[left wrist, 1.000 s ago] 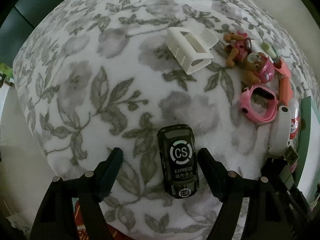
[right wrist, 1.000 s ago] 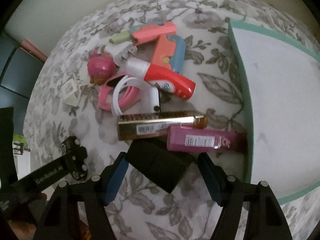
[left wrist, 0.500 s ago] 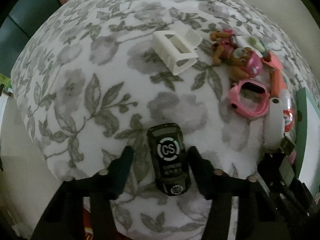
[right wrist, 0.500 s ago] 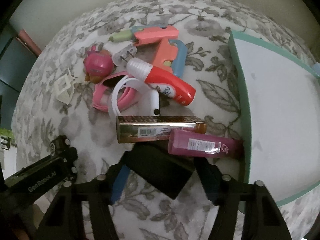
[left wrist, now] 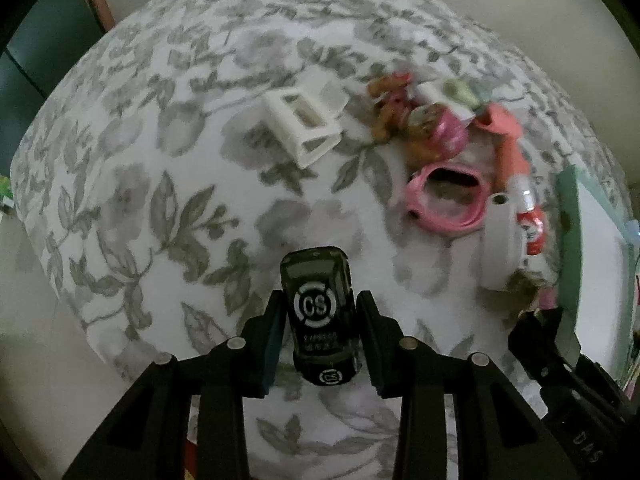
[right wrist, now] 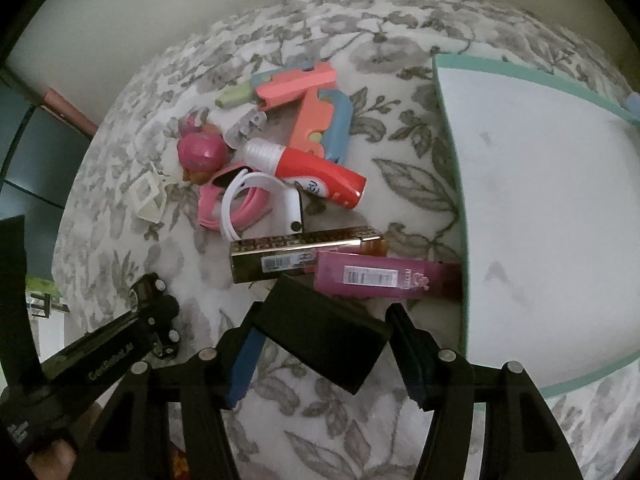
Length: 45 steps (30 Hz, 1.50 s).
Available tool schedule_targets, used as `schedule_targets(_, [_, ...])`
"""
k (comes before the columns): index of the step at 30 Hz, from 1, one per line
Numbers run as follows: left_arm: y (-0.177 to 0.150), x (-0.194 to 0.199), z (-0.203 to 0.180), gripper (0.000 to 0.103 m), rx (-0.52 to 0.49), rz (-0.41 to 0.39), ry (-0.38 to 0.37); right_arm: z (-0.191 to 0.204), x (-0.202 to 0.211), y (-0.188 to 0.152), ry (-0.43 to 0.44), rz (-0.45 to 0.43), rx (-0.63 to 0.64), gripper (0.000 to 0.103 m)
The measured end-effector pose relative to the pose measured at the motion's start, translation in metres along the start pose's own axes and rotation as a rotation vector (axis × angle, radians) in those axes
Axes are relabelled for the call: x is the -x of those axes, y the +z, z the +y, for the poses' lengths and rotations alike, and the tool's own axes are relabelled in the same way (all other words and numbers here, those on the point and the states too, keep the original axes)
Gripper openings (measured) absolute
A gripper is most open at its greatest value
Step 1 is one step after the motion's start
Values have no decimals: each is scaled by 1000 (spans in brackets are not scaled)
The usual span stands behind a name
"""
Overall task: Organize rigid objects
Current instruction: 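Carry car and charger into teal-rimmed tray and open both tools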
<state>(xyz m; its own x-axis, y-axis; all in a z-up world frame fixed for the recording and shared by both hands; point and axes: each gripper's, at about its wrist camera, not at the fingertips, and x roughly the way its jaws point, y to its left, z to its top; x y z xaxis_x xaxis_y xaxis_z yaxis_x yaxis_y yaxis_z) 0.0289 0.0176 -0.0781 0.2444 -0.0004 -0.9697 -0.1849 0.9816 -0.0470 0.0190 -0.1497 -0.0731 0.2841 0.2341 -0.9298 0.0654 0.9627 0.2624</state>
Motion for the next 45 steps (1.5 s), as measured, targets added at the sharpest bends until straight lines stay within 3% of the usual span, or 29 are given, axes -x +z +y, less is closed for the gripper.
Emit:
schedule_targets(8, [0, 33, -29, 34, -48, -73, -37, -22, 39, -2, 64, -79, -28, 63])
schedule_targets(18, [-1, 72, -40, 34, -117, -166, -91, -54, 56, 6, 70, -150, -139, 63])
schedule_targets(29, [22, 72, -128, 34, -258, -133, -145, -133, 68, 20, -112, -237, -295, 63])
schedule_targets(37, [20, 64, -204, 34, -330, -129, -249, -192, 78, 24, -215, -295, -424, 63])
schedule_targets(45, [13, 44, -255, 34, -431, -150, -287, -232, 84, 22, -319, -343, -481, 63])
